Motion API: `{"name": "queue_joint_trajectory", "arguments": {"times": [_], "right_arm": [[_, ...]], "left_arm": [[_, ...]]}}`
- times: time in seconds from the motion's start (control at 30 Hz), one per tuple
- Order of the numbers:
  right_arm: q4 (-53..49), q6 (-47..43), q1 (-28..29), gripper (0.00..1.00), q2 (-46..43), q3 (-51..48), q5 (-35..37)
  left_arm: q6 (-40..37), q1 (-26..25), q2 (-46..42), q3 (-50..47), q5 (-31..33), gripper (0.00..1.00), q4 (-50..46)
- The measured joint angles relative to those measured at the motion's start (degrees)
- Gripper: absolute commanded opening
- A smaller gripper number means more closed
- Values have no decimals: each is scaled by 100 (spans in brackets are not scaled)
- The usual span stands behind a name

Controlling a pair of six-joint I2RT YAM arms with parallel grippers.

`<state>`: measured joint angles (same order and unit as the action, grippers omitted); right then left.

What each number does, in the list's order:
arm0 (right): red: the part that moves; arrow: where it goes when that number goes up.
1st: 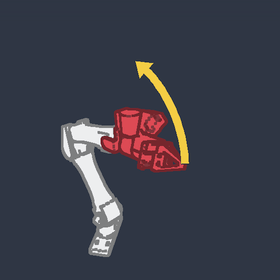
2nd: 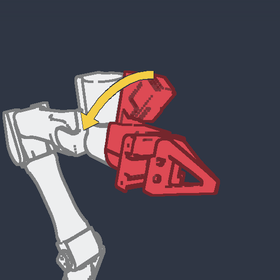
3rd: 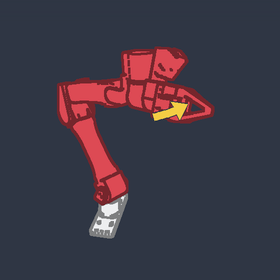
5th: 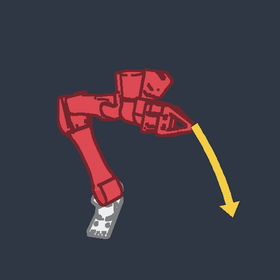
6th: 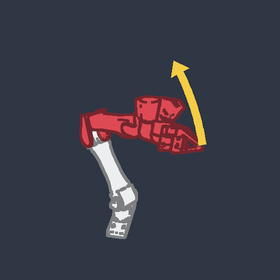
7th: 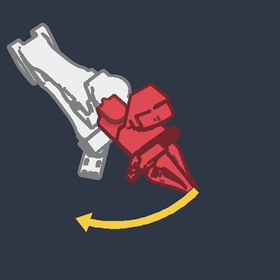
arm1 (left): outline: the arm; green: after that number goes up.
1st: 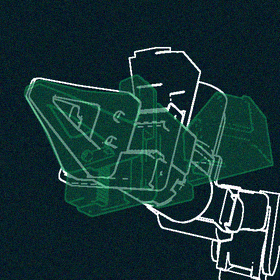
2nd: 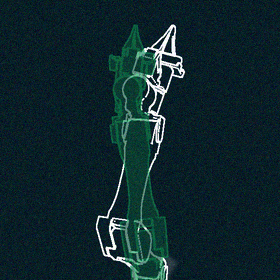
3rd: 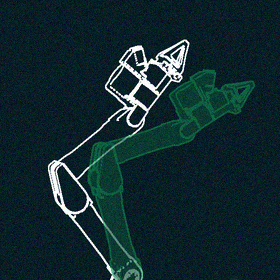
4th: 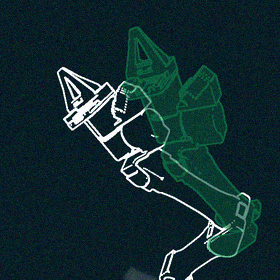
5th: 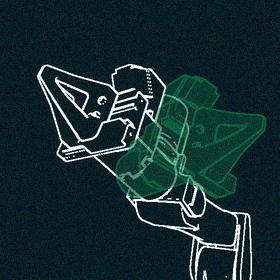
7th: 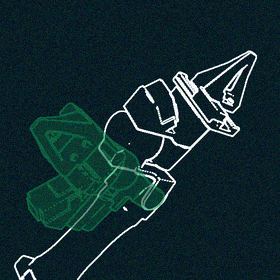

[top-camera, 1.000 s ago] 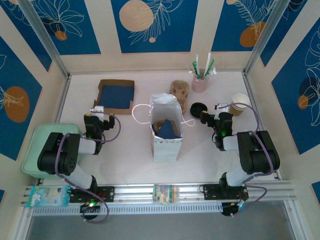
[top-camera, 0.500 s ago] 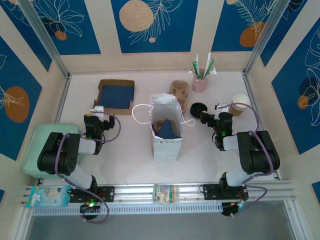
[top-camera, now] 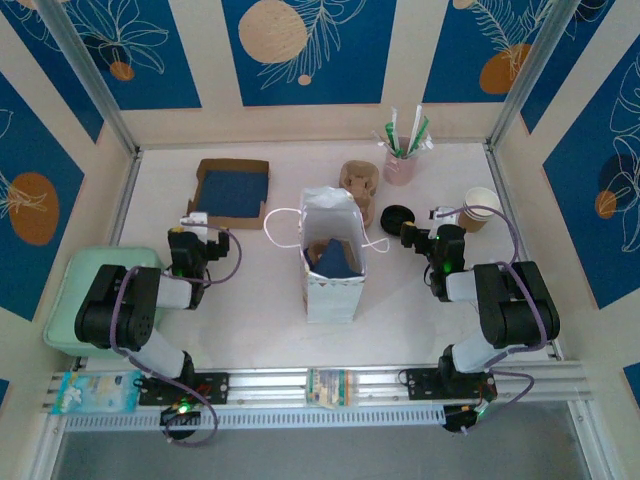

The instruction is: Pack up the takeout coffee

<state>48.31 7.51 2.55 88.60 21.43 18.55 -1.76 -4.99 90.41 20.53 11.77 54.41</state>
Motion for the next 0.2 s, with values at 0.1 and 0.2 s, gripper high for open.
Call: {"name": "queue_joint_trajectory", "arguments": {"times": [0.1,0.2], "right_arm": [[0,0,0,99,0,0,0],[0,0,0,99,0,0,0]], "left_arm": [[-7,0,0,0,-109,100,-7],[-26,0,0,0,-326,100,-13]]}}
